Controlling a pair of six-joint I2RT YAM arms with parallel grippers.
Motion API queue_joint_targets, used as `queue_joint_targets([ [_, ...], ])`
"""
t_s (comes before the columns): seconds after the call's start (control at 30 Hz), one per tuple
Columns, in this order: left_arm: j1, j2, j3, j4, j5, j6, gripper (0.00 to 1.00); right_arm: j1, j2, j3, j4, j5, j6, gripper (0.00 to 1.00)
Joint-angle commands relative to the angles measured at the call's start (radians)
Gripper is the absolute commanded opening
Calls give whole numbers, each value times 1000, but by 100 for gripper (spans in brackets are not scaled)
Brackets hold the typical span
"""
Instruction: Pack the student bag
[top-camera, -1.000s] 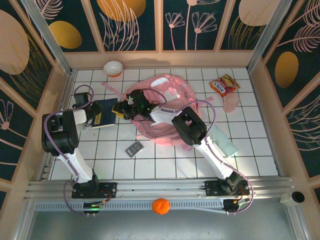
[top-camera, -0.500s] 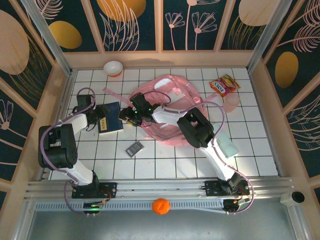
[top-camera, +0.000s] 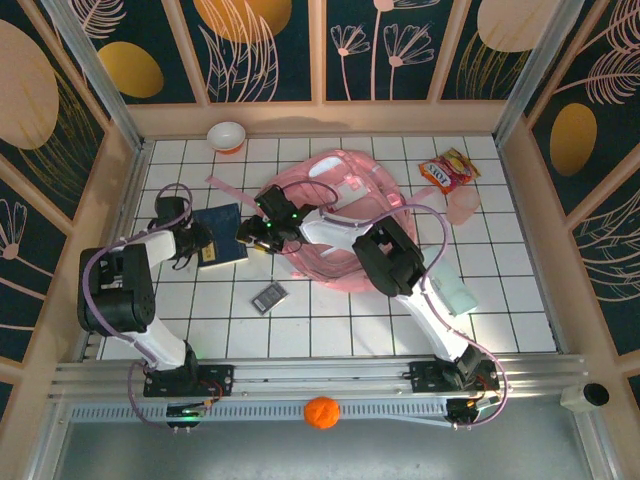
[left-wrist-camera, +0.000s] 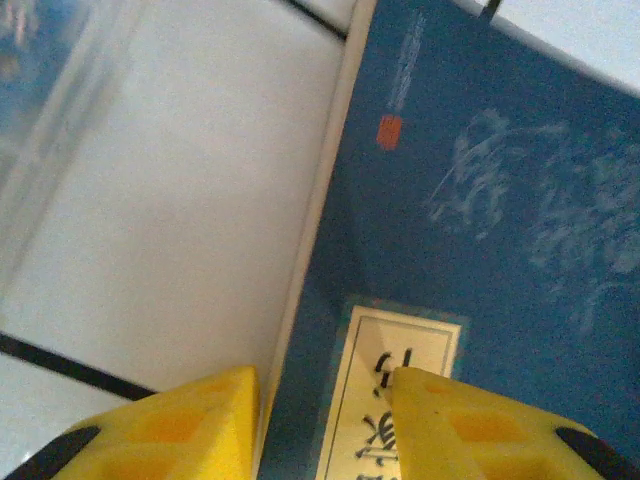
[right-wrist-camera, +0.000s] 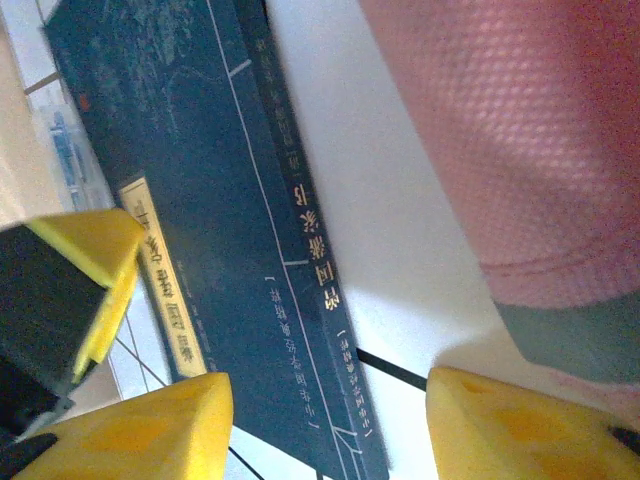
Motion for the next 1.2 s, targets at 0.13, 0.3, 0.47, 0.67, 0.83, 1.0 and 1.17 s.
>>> queue_joint_targets([
  [0.13, 4, 19, -69, 16, 57, -4, 22, 35, 97, 80, -64, -94, -2, 54],
  [0.3, -8, 18, -117, 67, 118, -37, 19, 34, 98, 50, 150, -230, 63, 47],
  [0.47, -17, 10, -135, 79, 137, -44, 19, 24, 17, -84, 535, -286, 177, 41],
  [0.67, -22, -31, -131, 72, 138, -49, 19, 3, 2, -34, 297, -199, 107, 28],
  [0.83, -22, -120, -102, 42, 107, -30, 32, -12, -77, -78, 200, -115, -2, 3],
  [1.0, -22, -278, 20, -35, 141, 74, 52, -23, -262, -197, 225, -69, -205, 0],
  [1.17, -23, -433, 125, -18, 324, 259, 61, -23, -494, -361, 220, -54, -404, 0],
])
